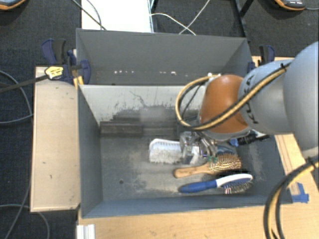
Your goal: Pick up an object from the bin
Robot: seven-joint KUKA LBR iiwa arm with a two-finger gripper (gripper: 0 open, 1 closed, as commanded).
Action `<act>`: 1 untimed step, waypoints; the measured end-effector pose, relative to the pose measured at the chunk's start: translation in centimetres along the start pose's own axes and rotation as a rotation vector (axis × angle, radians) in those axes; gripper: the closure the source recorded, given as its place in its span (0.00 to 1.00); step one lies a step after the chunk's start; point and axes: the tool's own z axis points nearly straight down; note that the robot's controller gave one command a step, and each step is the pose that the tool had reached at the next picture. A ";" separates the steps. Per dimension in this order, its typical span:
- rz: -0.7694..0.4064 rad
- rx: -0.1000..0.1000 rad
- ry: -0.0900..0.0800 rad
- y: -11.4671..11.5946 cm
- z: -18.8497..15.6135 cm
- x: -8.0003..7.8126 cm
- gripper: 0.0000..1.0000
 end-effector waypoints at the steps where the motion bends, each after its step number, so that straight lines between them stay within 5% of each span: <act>1: 0.011 0.000 0.000 0.0 0.1 -0.2 1.00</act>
Offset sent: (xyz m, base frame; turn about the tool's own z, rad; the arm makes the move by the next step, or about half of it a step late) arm 0.0073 0.0200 0.0994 -0.0112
